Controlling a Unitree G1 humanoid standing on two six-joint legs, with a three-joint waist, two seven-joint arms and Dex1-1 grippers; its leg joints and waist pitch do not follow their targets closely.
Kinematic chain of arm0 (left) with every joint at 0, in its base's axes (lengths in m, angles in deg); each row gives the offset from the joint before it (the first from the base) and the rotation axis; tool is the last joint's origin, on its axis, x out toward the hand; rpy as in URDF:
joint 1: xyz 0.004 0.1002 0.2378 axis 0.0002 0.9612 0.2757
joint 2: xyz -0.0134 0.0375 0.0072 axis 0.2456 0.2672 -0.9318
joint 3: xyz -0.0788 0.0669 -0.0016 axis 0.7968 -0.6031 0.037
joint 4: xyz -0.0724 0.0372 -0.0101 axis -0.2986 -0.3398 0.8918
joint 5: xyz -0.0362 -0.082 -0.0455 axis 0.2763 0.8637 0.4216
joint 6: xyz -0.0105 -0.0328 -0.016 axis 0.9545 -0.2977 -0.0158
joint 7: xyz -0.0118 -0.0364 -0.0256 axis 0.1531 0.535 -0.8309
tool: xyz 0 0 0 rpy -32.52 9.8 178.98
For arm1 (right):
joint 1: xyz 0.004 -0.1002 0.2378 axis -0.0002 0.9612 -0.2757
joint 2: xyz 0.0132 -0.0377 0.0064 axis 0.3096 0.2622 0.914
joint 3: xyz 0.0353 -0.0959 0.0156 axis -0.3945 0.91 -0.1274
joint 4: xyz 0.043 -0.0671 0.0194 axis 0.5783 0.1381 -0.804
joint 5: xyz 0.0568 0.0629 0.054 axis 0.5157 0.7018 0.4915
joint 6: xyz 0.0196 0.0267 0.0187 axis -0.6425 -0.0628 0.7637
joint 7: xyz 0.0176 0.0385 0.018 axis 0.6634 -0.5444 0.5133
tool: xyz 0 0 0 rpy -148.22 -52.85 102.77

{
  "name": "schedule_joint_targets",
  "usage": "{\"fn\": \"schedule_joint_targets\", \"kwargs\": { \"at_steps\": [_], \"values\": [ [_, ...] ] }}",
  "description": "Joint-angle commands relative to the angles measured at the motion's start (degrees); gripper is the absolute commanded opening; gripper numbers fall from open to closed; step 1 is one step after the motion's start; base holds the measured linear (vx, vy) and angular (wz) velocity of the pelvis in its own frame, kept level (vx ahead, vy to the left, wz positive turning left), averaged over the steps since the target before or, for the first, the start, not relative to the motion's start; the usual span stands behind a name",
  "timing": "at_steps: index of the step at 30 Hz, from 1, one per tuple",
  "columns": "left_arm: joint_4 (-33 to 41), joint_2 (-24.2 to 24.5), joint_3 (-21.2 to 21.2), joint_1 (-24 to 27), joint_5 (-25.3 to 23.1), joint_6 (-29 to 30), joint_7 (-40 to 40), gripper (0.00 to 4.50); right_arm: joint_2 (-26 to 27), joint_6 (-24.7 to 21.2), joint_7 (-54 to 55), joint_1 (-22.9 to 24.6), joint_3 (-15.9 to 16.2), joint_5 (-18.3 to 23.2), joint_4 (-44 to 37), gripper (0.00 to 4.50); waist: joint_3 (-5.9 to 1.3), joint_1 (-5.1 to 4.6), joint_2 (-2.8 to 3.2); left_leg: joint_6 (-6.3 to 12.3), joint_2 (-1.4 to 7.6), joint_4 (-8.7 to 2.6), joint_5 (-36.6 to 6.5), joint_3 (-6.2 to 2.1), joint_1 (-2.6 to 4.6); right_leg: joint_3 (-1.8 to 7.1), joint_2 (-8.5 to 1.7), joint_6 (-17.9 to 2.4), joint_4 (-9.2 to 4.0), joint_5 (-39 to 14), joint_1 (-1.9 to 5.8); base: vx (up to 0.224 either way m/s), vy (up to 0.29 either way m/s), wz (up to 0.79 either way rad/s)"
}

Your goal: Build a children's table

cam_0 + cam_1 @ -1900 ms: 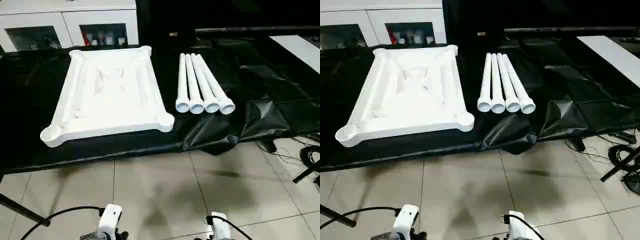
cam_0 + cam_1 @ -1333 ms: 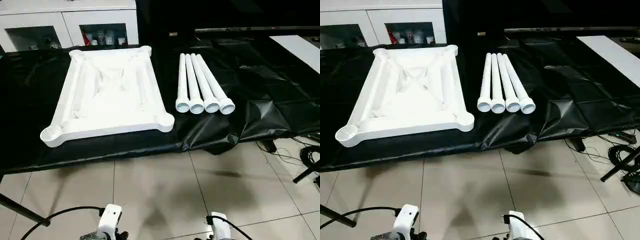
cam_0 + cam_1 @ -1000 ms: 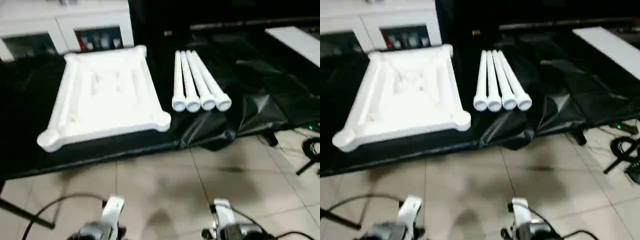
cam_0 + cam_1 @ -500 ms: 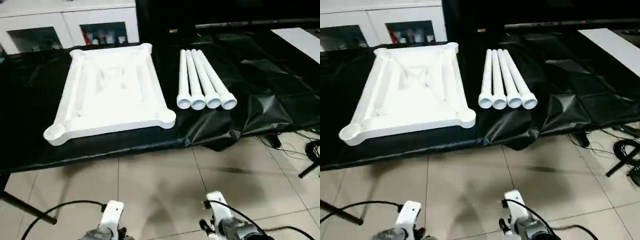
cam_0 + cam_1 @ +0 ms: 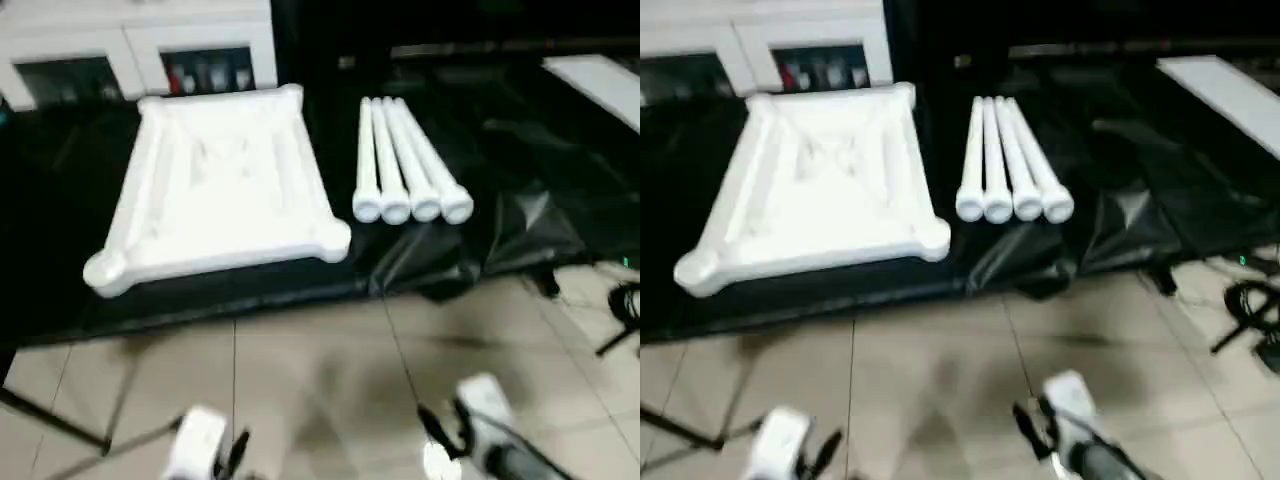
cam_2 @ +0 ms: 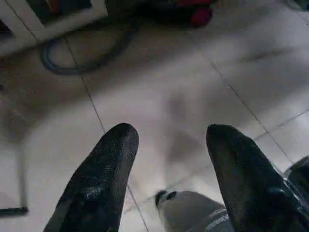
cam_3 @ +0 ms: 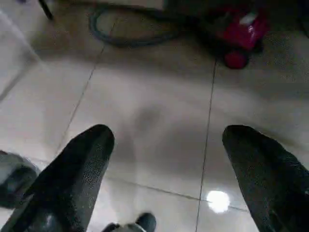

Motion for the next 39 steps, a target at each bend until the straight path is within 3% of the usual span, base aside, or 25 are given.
{"fn": "schedule_joint_targets", "kwargs": {
  "at_steps": [1,4,8,10,11,12,13,14,16,17,18,19,20,21,22,23,25,28,30,32,33,35,36,38,39],
  "values": [
    [7.2,0.4,1.6,1.7,0.4,1.1,0.2,2.78,-1.0,-1.7,-0.6,2.4,-1.8,3.3,-8.5,4.0,-0.43,-0.12,-0.44,2.01,3.87,-5.53,-23.2,-1.88,0.37,3.43,-4.23,-5.1,-6.58,-23.4,0.22,0.0,0.0,0.0],
    [19.7,0.8,4.2,6.1,1.4,3.5,-1.1,2.78,-3.9,-4.4,-1.1,8.6,-6.3,7.4,-23.3,4.0,-0.53,0.42,-0.52,2.18,4.12,-5.68,-21.0,-1.98,0.35,3.67,-4.04,-4.4,-6.44,-19.7,0.41,0.0,0.0,0.0],
    [25.1,0.7,5.4,6.9,1.6,5.5,-1.7,2.78,-4.8,-8.6,-0.5,9.2,-9.4,9.6,-30.6,4.0,-0.83,0.44,-0.83,2.98,3.61,-5.44,-16.8,-2.03,0.0,3.44,-3.64,-3.4,-5.81,-14.2,0.82,0.0,0.0,0.0],
    [30.2,-0.1,6.6,2.4,1.9,10.0,-3.7,2.78,-5.1,-16.6,1.8,3.6,-13.2,13.8,-37.6,4.0,-0.99,0.27,-1.7,3.11,3.37,-5.19,-14.1,-1.99,-0.07,3.4,-3.47,-3.3,-5.44,-11.7,1.07,0.0,0.0,0.0],
    [29.6,-0.8,6.7,-0.8,1.4,10.4,-4.9,2.78,-4.7,-18.6,3.2,0.6,-13.7,14.3,-37.7,4.0,-1.22,0.28,-1.44,2.95,3.17,-5.01,-12.5,-2.06,0.09,3.29,-3.39,-3.4,-5.14,-10.4,1.04,0.0,0.0,0.0],
    [29.0,-1.3,6.6,-2.8,1.3,10.8,-5.5,2.78,-4.6,-19.8,4.2,-1.2,-13.9,14.5,-37.5,4.0,-0.98,0.22,-1.28,2.61,3.04,-5.08,-12.4,-2.01,0.24,3.26,-3.2,-3.4,-5.2,-10.9,0.82,0.0,0.0,0.0],
    [26.6,-2.4,5.9,-9.0,1.2,11.9,-6.3,2.78,-4.1,-22.1,6.7,-6.6,-13.8,14.4,-36.1,4.0,-1.2,0.28,-1.22,1.83,3.01,-4.88,-11.2,-1.98,0.71,3.23,-3.21,-3.9,-5.06,-10.2,0.73,0.0,0.0,0.0],
    [26.4,-2.5,5.9,-9.7,1.1,11.9,-6.3,2.78,-4.0,-22.3,6.9,-7.1,-13.8,14.4,-35.9,4.0,-1.57,0.21,-1.36,1.42,2.81,-4.47,-8.6,-1.92,0.71,3.22,-3.14,-4.5,-4.52,-6.5,0.89,0.0,0.0,0.0],
    [20.6,-3.5,5.7,-19.0,0.6,13.0,-7.1,2.78,-1.9,-20.1,10.0,-15.4,-13.1,11.8,-31.1,4.0,-2.06,0.32,-1.95,1.22,2.52,-3.92,-5.3,-1.67,0.75,3.2,-3.03,-5.2,-3.82,-1.2,0.94,0.0,0.0,0.0],
    [18.9,-3.6,5.9,-21.5,-0.2,13.0,-8.0,2.78,-0.8,-19.6,10.9,-17.9,-13.4,11.9,-29.3,4.0,-2.2,0.21,-1.55,0.72,2.26,-3.8,-4.5,-1.71,0.49,3.09,-3.07,-5.8,-3.47,0.3,1.06,0.0,0.0,0.0],
    [18.3,-3.6,5.9,-22.4,-0.5,13.1,-8.3,2.78,-0.5,-19.5,11.3,-18.8,-13.5,11.9,-28.7,4.0,-2.14,0.21,-1.56,0.46,2.38,-3.9,-5.1,-1.77,0.5,3.04,-3.09,-6.0,-3.51,0.3,1.06,0.0,0.0,0.0],
    [13.8,-3.6,7.1,-28.7,-2.1,14.5,-10.8,2.78,2.4,-18.9,15.2,-25.2,-14.2,10.4,-24.2,4.0,-2.63,0.19,-1.95,0.25,2.42,-3.45,-3.5,-1.86,0.55,3.06,-3.11,-6.5,-2.94,3.9,1.43,0.0,0.0,0.0],
    [13.7,-3.6,7.1,-28.8,-2.1,14.6,-10.9,2.78,2.5,-18.9,15.3,-25.4,-14.2,10.4,-24.1,4.0,-2.78,-0.21,-1.93,-0.03,1.95,-3.22,-1.3,-1.83,0.46,2.98,-2.76,-7.4,-2.4,7.5,1.29,0.0,0.0,0.0],
    [10.1,-4.1,8.5,-33.7,-1.2,13.3,-12.6,2.78,3.8,-23.2,19.4,-29.8,-14.9,8.9,-19.6,4.0,-2.96,-0.08,-2.17,-0.07,1.87,-2.92,0.1,-1.84,0.44,2.98,-2.8,-8.1,-2.14,9.5,1.5,0.0,0.0,0.0],
    [9.7,-4.2,8.7,-34.3,-1.1,13.1,-12.8,2.78,3.9,-23.8,19.8,-30.3,-15.0,8.9,-19.1,4.0,-2.89,-0.03,-2.06,-0.21,1.79,-2.95,0.3,-1.82,0.5,2.96,-2.75,-8.5,-2.1,9.5,1.51,0.0,0.0,0.0],
    [5.7,-4.2,9.0,-38.8,-2.9,12.6,-15.3,2.78,6.2,-25.7,18.8,-33.2,-17.1,14.8,-14.8,4.0,-2.94,0.14,-1.76,-0.08,1.79,-2.85,-0.8,-1.68,0.54,3.01,-2.94,-9.2,-2.05,9.1,1.54,0.0,0.0,0.0],
    [2.3,-3.9,8.1,-42.2,-3.6,11.8,-14.5,2.78,6.3,-23.2,18.3,-35.2,-14.0,11.5,-9.4,4.0,-2.99,0.31,-1.67,-0.08,2.04,-2.94,-2.8,-1.69,0.61,3.02,-3.23,-9.6,-2.18,7.0,1.58,0.0,0.0,0.0],
    [0.8,-4.2,7.7,-43.4,-2.9,11.6,-13.2,2.78,6.7,-21.1,18.6,-36.4,-11.9,7.8,-5.5,4.0,-3.4,0.62,-1.74,0.02,2.04,-2.49,1.2,-1.64,0.3,2.99,-3.31,-10.4,-1.53,11.7,1.91,0.0,0.0,0.0],
    [2.4,-4.1,6.1,-42.5,-4.4,13.6,-13.2,2.78,8.8,-21.0,18.9,-37.1,-12.7,8.9,-3.7,4.0,-3.68,0.68,-1.98,1.1,2.06,-2.26,2.8,-1.56,0.2,3.01,-3.48,-11.2,-1.15,14.8,1.98,0.0,0.0,0.0],
    [6.1,-5.0,4.7,-41.0,-4.9,14.7,-13.6,2.78,8.0,-20.2,17.8,-36.6,-11.2,7.5,-4.5,4.0,-3.9,0.88,-2.99,2.74,2.07,-2.04,4.5,-1.48,0.01,2.95,-3.36,-11.7,-0.87,17.0,2.13,0.0,0.0,0.0],
    [6.9,-5.5,4.4,-40.7,-4.7,15.1,-13.7,2.78,7.6,-20.0,17.4,-36.5,-11.1,7.5,-4.6,4.0,-3.75,1.17,-2.54,4.12,2.2,-1.75,5.9,-1.45,-0.3,2.89,-3.42,-12.3,-0.61,18.1,1.77,0.0,0.0,0.0],
    [8.7,-6.0,4.0,-39.9,-3.8,15.0,-13.1,2.78,7.3,-19.6,16.3,-36.1,-11.1,8.1,-5.1,4.0,-3.45,1.4,-2.39,4.18,2.32,-1.88,2.3,-1.34,-0.15,2.91,-3.53,-12.3,-1.1,13.1,1.56,0.0,0.0,0.0],
    [10.0,-6.4,3.6,-39.3,-3.5,15.1,-12.7,2.78,6.5,-19.0,15.6,-35.6,-10.8,7.7,-5.3,4.0,-3.38,1.51,-1.85,3.89,2.48,-1.99,1.3,-1.46,-0.09,2.93,-3.63,-12.3,-1.17,11.6,1.49,0.0,0.0,0.0],
    [11.1,-7.2,2.9,-38.4,-3.0,15.7,-12.1,2.78,5.0,-16.6,16.8,-35.0,-9.6,4.3,-5.1,4.0,-3.04,1.52,-2.1,2.69,2.6,-2.33,-1.5,-1.42,-0.07,2.91,-3.55,-11.7,-1.73,7.7,1.5,0.0,0.0,0.0],
    [11.4,-8.0,2.2,-38.0,-3.1,16.3,-12.2,2.78,3.8,-14.9,18.3,-34.6,-9.1,1.5,-5.1,4.0,-2.8,1.35,-1.5,0.67,2.61,-2.41,-4.4,-1.33,0.22,2.99,-3.29,-10.8,-2.3,4.4,1.15,0.0,0.0,0.0]
  ]
}}
